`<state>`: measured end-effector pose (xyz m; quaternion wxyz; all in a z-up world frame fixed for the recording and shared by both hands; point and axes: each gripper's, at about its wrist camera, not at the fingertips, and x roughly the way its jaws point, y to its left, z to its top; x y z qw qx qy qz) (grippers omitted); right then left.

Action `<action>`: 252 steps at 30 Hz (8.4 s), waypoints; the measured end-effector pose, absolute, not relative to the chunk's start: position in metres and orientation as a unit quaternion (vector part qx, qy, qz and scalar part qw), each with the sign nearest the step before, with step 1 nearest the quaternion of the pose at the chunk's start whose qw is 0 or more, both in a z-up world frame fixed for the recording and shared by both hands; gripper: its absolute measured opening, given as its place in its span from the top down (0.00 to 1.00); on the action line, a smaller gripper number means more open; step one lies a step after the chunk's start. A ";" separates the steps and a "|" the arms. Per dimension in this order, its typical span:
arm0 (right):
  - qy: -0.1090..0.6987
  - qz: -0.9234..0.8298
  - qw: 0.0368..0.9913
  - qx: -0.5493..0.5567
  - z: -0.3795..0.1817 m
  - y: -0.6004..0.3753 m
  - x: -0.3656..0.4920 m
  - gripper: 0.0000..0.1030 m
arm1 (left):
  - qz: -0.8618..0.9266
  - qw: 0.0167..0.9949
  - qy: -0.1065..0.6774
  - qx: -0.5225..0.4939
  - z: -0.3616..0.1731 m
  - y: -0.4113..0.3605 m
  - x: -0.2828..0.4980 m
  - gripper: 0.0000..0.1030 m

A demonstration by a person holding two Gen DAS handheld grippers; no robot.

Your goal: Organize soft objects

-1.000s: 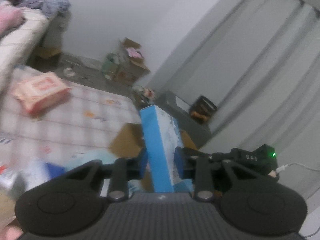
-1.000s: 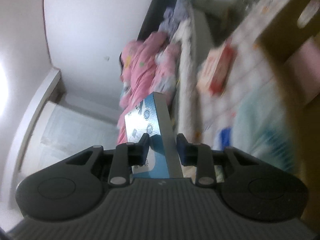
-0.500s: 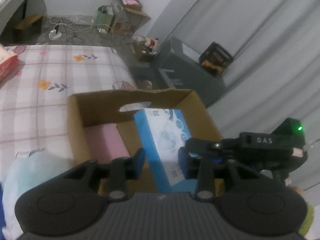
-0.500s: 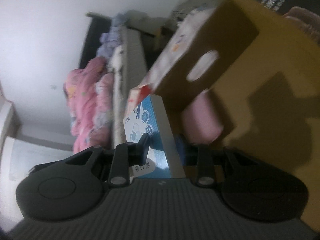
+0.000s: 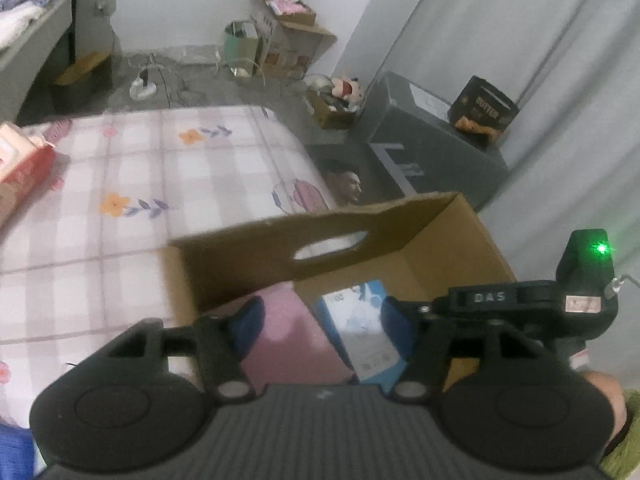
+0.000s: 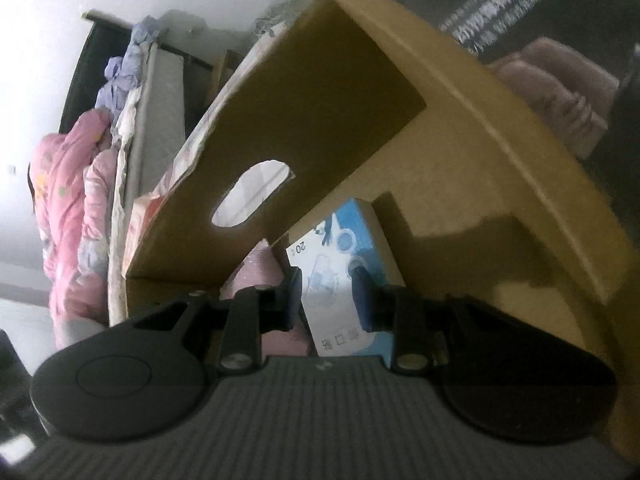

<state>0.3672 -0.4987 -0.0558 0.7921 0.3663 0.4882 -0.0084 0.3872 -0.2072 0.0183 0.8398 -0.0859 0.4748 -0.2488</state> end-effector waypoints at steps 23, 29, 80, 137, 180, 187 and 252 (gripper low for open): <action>0.561 -0.071 0.784 0.256 -0.057 -0.452 0.352 0.68 | -0.151 0.891 0.414 -0.108 0.086 0.007 0.264 0.24; 0.557 -0.033 0.806 0.198 -0.051 -0.430 0.357 0.68 | -0.105 0.891 0.419 -0.141 0.063 0.060 0.235 0.24; 0.648 0.202 0.666 0.310 -0.057 -0.047 0.308 0.60 | -0.036 0.855 0.505 -0.108 -0.015 0.188 0.210 0.44; 0.456 0.216 0.784 0.361 0.075 -0.255 0.260 0.86 | -0.274 0.839 0.445 -0.154 0.101 -0.018 0.212 0.61; 0.400 -0.046 0.913 0.065 0.040 -0.476 0.348 0.80 | -0.228 0.876 0.409 -0.114 0.079 -0.052 0.249 0.35; 0.453 -0.069 0.884 0.094 -0.011 -0.479 0.365 0.80 | -0.198 0.889 0.391 -0.129 0.084 -0.015 0.232 0.25; 0.648 0.086 0.755 -0.043 -0.060 -0.028 0.398 0.15 | -0.052 0.900 0.415 -0.121 0.007 0.172 0.159 0.30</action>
